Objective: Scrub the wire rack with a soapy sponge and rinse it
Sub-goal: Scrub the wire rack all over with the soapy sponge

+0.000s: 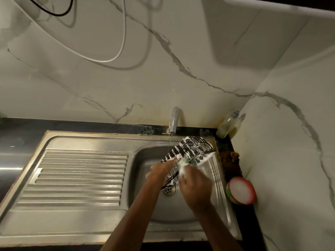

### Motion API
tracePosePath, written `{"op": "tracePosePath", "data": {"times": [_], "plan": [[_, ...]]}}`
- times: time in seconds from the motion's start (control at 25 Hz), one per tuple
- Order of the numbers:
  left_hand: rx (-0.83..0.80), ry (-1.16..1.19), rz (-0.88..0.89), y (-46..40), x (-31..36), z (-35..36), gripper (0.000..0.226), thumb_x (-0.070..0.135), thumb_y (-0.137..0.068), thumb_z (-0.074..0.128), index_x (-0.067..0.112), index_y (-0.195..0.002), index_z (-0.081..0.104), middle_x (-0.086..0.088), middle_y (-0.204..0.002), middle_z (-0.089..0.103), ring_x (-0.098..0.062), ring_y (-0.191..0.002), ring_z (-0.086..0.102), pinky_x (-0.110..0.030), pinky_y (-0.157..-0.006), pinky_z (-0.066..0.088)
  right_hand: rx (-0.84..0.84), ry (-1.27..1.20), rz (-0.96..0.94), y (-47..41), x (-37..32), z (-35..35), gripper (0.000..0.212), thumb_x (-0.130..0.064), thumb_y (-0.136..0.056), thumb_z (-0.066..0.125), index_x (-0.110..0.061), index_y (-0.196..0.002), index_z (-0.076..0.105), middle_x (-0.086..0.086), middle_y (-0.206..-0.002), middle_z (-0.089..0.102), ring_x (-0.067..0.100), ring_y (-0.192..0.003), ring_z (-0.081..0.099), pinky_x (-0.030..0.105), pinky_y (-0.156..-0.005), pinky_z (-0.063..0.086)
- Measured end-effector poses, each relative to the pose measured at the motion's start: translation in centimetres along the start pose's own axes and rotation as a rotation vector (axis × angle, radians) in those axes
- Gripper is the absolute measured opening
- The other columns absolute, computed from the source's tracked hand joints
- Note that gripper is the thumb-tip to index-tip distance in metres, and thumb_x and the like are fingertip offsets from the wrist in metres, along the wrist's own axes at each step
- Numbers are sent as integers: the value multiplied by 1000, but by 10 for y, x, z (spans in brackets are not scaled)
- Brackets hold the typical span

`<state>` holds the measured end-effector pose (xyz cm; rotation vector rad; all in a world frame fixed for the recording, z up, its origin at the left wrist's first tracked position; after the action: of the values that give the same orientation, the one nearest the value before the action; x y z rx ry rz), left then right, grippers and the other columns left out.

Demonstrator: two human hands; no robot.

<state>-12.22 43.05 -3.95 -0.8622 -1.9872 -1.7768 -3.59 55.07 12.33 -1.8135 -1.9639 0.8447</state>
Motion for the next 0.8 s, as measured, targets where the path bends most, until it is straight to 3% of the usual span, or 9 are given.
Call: {"op": "tracePosePath", "data": {"times": [0.12, 0.24, 0.32, 0.44, 0.56, 0.64, 0.68, 0.76, 0.8], "plan": [[-79, -23, 3, -10, -7, 9, 153, 106, -16, 60, 19, -142, 57, -16, -159, 39, -43, -143, 38, -63, -111, 38, -49, -61, -79, 15, -1, 2, 7, -16, -93, 63, -12, -98, 61, 5, -78, 64, 20, -57, 61, 31, -45, 49], [-69, 12, 22, -20, -15, 6, 137, 104, -23, 65, 27, -136, 62, -15, -158, 41, -43, -145, 37, -63, -113, 36, 108, -100, 187, -32, 32, -42, 17, -3, -80, 77, -4, -97, 73, 11, -86, 71, 24, -68, 66, 24, -57, 47], [-70, 48, 57, -15, -8, -4, 124, 99, -24, 71, 26, -123, 71, -16, -150, 51, -41, -140, 44, -60, -112, 40, 98, -136, 390, -57, 55, -53, 27, 0, -76, 79, -5, -102, 75, 14, -96, 74, 29, -81, 68, 21, -67, 40], [-192, 139, 140, 43, 17, -16, 76, 71, -57, 83, 15, -108, 75, -20, -126, 68, -32, -117, 63, -50, -104, 50, 8, -388, 653, -57, 66, -42, 33, -4, -77, 76, -14, -108, 75, 6, -103, 76, 25, -93, 70, 20, -74, 45], [-209, 294, 156, 79, 30, -29, 14, 23, -92, 71, 15, -101, 63, -16, -115, 67, -30, -108, 61, -45, -102, 52, -12, -478, 559, -58, 47, -47, 32, -7, -72, 79, -22, -100, 76, -6, -100, 75, 11, -91, 69, 19, -74, 51], [-202, 353, 159, 87, 29, -31, 15, 1, -99, 56, 15, -95, 57, -11, -99, 63, -25, -90, 61, -28, -75, 60, 55, -486, 544, -65, 54, -51, 31, -6, -71, 78, -19, -98, 75, -4, -99, 75, 13, -91, 69, 14, -77, 51], [-195, 363, 172, 88, 28, -32, 18, -3, -99, 52, 14, -94, 56, -9, -93, 62, -22, -81, 60, -24, -59, 57, 92, -438, 576, -68, 66, -52, 29, -6, -71, 76, -18, -98, 74, -2, -98, 75, 17, -90, 70, 21, -79, 54], [-136, 356, 174, 87, 24, -35, 13, -3, -100, 51, 10, -101, 54, -10, -93, 62, -20, -77, 60, -22, -46, 51, 125, -277, 660, -66, 91, -54, 27, -12, -72, 76, -19, -98, 71, 3, -94, 75, 28, -85, 70, 36, -74, 55], [-116, 362, 174, 77, 22, -36, 12, -1, -100, 52, 8, -109, 51, -13, -99, 62, -21, -79, 61, -21, -43, 49, 141, -195, 675, -63, 91, -56, 27, -13, -73, 76, -19, -98, 70, 6, -91, 75, 32, -81, 69, 36, -69, 53]]}}
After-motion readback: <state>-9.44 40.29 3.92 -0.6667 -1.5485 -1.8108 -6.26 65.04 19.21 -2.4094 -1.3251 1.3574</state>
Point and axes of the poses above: each hand's wrist, its own y-axis away from the middle knuckle, its own z-axis out of the palm, x = y × z, the point moved 6 cm from there along -y, towards the middle knuckle
